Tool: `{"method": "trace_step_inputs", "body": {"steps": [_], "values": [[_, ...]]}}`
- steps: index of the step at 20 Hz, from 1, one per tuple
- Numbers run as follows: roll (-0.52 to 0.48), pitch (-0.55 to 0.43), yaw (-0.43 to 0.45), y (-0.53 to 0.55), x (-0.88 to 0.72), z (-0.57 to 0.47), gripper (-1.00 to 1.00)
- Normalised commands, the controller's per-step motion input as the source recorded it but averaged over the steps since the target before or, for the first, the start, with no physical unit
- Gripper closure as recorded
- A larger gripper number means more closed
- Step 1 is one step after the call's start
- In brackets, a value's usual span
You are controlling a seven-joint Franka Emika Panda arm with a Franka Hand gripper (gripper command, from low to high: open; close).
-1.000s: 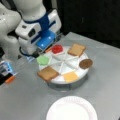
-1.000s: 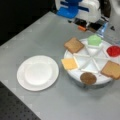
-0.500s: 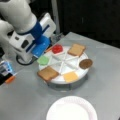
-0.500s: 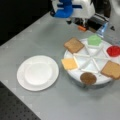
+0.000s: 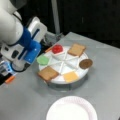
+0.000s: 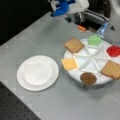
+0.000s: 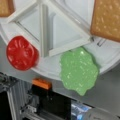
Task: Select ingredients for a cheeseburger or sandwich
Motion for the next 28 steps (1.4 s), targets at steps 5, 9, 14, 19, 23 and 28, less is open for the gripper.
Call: {"method": "trace_step_inputs", "body": {"steps": [5,9,14,19,23,28], "values": [[0.476,0.054,0.169,-0.32,0.18,-0.18,-1.00],[0.436,0.053,0.188,-0.30,0.19,-0.22,-1.00],[0.414,0.045,0.174,-0.29,0.20,-0.09,-1.00],[0.431,0.038,0.191,-0.34,0.26,-0.07,-1.00],[0.504,0.034,0.229,-0.42,0.36,-0.11,-1.00],[0.560,0.057,0.256,-0.56,0.48,-0.19,-1.00]]}}
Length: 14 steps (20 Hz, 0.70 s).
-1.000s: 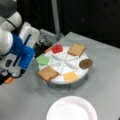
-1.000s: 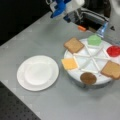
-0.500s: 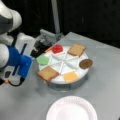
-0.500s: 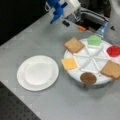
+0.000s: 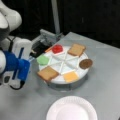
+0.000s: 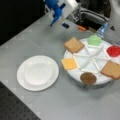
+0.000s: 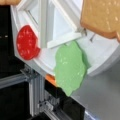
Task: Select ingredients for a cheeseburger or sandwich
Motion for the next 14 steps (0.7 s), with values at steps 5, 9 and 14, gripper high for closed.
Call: {"method": "trace_step_inputs", "body": {"steps": [5,9,14], "values": [[0.531,0.099,0.266,-0.64,0.54,-0.21,-1.00],[0.508,0.084,0.238,-0.51,0.51,-0.23,-1.00],[0.543,0.004,0.231,-0.32,0.42,-0.31,-1.00]]}}
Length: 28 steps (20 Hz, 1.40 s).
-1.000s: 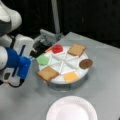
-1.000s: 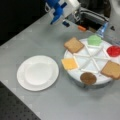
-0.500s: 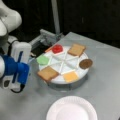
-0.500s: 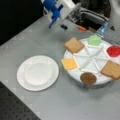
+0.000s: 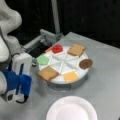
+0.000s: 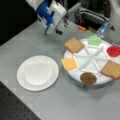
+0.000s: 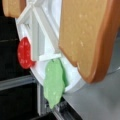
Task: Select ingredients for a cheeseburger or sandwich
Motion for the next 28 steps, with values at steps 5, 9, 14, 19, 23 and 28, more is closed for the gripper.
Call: {"method": "trace_step_inputs", "body": {"steps": [5,9,14,19,23,28], "values": [[0.469,-0.032,0.220,-0.22,0.33,-0.22,-1.00],[0.453,-0.034,0.257,-0.18,0.26,-0.14,-1.00],[0.459,-0.096,0.257,-0.17,0.25,-0.26,-1.00],[0.471,-0.125,0.228,-0.20,0.27,-0.38,-1.00],[0.451,-0.102,0.182,-0.24,0.28,-0.40,-1.00],[0.450,-0.102,0.152,-0.23,0.31,-0.33,-1.00]]}}
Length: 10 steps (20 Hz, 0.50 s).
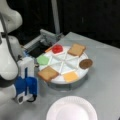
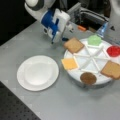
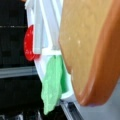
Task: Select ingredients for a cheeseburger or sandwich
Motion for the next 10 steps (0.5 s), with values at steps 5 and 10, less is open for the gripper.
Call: {"method": "trace_step_inputs", "body": {"steps": [5,10], "values": [[0.453,-0.106,0.113,-0.16,0.31,-0.25,-1.00],[0.423,-0.108,0.085,-0.11,0.28,-0.24,-1.00]]}}
